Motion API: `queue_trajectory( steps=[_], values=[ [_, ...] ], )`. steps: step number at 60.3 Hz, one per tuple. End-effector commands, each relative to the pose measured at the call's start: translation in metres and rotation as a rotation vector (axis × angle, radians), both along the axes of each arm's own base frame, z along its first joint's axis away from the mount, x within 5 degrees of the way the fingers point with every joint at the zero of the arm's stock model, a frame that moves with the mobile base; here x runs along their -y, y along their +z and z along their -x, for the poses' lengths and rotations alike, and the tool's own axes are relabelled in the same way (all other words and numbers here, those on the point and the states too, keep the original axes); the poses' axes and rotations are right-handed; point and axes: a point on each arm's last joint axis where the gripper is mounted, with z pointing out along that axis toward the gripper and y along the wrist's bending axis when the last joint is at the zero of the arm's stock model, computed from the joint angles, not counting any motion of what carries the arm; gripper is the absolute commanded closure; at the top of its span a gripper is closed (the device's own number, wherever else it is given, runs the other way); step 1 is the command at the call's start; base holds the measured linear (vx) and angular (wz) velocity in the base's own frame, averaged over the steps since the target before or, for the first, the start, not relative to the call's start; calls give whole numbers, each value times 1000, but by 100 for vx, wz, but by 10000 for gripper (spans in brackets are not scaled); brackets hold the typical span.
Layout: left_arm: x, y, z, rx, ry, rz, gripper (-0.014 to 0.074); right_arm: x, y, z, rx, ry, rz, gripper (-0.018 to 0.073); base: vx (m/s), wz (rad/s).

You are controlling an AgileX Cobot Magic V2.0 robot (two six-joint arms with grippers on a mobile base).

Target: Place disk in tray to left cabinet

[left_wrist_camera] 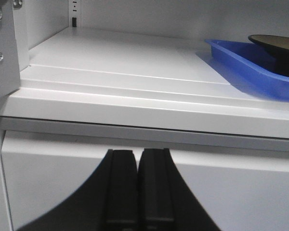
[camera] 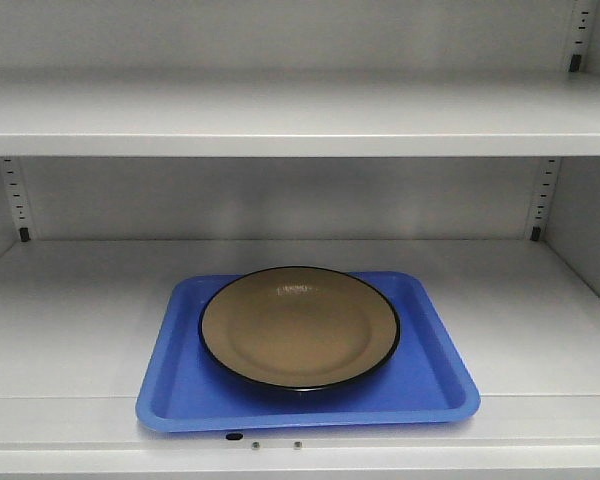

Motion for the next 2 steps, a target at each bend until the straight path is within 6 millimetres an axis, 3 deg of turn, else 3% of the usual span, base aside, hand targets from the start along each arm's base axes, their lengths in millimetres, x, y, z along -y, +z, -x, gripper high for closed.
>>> queue_trajectory(
  steps=[1, 2],
  values=[
    [0, 2, -1, 69, 5, 5, 603, -1, 0, -2, 53, 7, 10, 568, 0, 0],
    [0, 2, -1, 69, 5, 5, 603, -1, 0, -2, 53, 7, 10, 568, 0, 0]
  ],
)
